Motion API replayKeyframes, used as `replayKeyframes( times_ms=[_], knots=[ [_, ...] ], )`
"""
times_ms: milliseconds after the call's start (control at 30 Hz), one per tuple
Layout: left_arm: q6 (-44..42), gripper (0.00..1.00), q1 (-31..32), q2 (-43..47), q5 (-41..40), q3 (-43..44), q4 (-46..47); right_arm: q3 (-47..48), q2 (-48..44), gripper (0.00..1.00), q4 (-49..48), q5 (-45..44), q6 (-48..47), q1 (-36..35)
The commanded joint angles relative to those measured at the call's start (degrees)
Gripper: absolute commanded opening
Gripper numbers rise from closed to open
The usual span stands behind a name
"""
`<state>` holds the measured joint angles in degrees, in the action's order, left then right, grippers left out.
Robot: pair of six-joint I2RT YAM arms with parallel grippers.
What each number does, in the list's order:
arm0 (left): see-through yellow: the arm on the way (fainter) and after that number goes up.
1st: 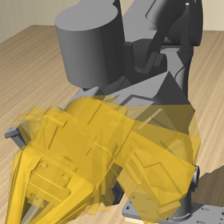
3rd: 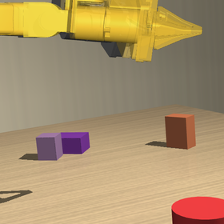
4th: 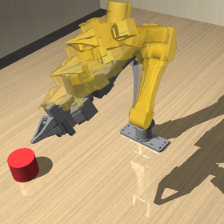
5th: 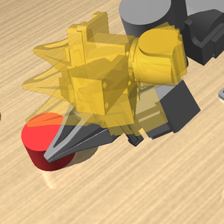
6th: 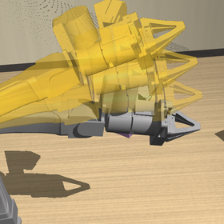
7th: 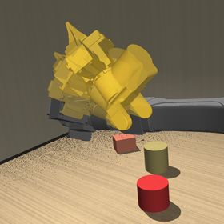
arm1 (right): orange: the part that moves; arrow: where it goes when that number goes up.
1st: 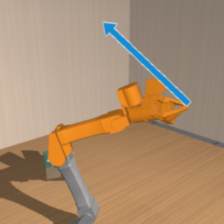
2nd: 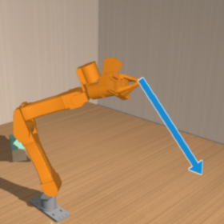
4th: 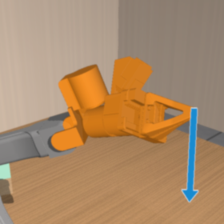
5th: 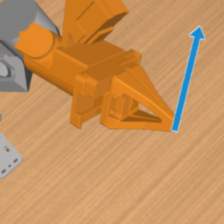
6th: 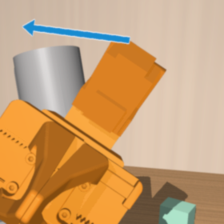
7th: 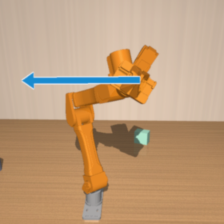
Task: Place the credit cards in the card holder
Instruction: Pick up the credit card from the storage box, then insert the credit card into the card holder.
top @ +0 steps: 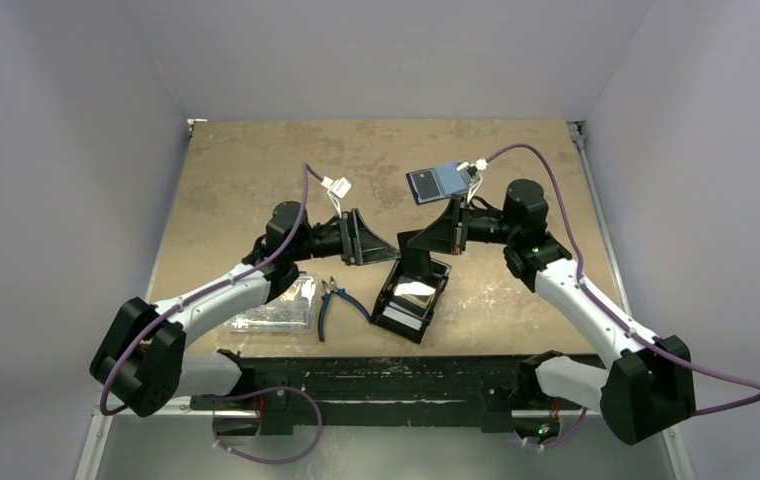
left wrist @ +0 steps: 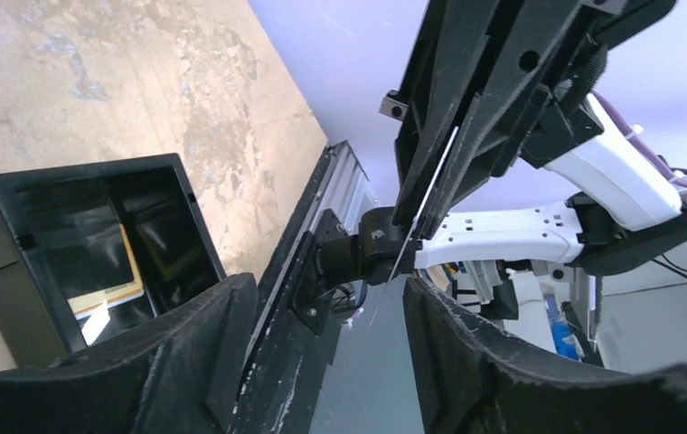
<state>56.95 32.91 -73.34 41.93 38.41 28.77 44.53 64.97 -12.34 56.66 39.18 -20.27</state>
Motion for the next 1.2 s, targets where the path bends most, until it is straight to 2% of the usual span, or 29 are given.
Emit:
replayKeyframes(
  times_ms=[0, 133, 267, 400, 433, 500, 533, 600, 633, 733, 800, 867, 1033, 1100, 1167],
  knots=[
    [4.79, 0.61, 0.37, 1.87, 3.17, -1.29, 11.34, 3.03, 0.73, 0.00, -5.24, 4.68, 3.36, 0.23],
    [8.57, 0.52, 1.75, 0.56, 4.97, -2.50, 19.66, 3.01, 1.23, 0.00, -7.88, 3.85, 6.18, 0.24],
    [8.68, 0.44, 3.40, -1.24, 4.59, -1.91, 20.55, 2.47, 2.27, 0.00, -13.26, 3.45, 11.22, 0.23],
    [8.44, 0.30, 3.66, -2.42, 3.88, -1.16, 20.41, 3.20, 3.59, 0.00, -16.31, 2.73, 13.51, 0.32],
    [8.07, 0.25, 3.64, -2.76, 3.41, -0.69, 19.71, 3.62, 4.11, 0.00, -16.50, 2.74, 13.70, 0.32],
    [6.10, 0.04, 3.59, -3.28, 2.44, 0.92, 16.55, 4.51, 5.19, 0.00, -16.95, 2.37, 14.49, 0.43],
    [3.69, 0.00, 3.49, -3.03, 0.76, 2.10, 12.61, 5.09, 5.71, 0.00, -15.28, 1.41, 13.96, 0.91],
    [-2.38, 0.00, 3.31, -2.92, -5.36, 6.07, 0.58, 7.19, 6.67, 0.24, -8.54, -2.28, 10.16, 2.79],
    [-5.30, 0.00, 3.30, -3.53, -8.65, 8.55, -5.39, 8.19, 7.44, 0.33, -5.61, -4.29, 8.31, 4.24],
    [-10.83, 0.00, 2.33, -9.20, -17.51, 18.62, -23.90, 11.73, 11.31, 0.57, 0.23, -11.04, 3.45, 8.47],
    [-11.08, 0.00, -0.03, -14.52, -17.40, 24.58, -28.57, 13.66, 15.19, 0.68, -1.46, -12.56, 2.43, 11.11],
    [-10.64, 0.00, -1.59, -19.56, -16.54, 28.59, -28.60, 17.47, 20.21, 0.70, -1.97, -13.19, 1.41, 13.46],
    [-12.08, 0.00, -2.56, -31.98, -17.40, 40.18, -30.02, 29.74, 33.52, 0.71, 4.22, -16.65, -6.10, 16.40],
    [-11.63, 0.00, -2.51, -36.77, -16.05, 43.95, -27.27, 35.90, 38.85, 0.71, 9.11, -17.79, -11.20, 17.09],
    [-11.49, 0.00, -2.50, -42.03, -14.39, 48.58, -26.76, 43.51, 44.59, 0.67, 18.21, -20.85, -18.50, 17.18]
  ],
)
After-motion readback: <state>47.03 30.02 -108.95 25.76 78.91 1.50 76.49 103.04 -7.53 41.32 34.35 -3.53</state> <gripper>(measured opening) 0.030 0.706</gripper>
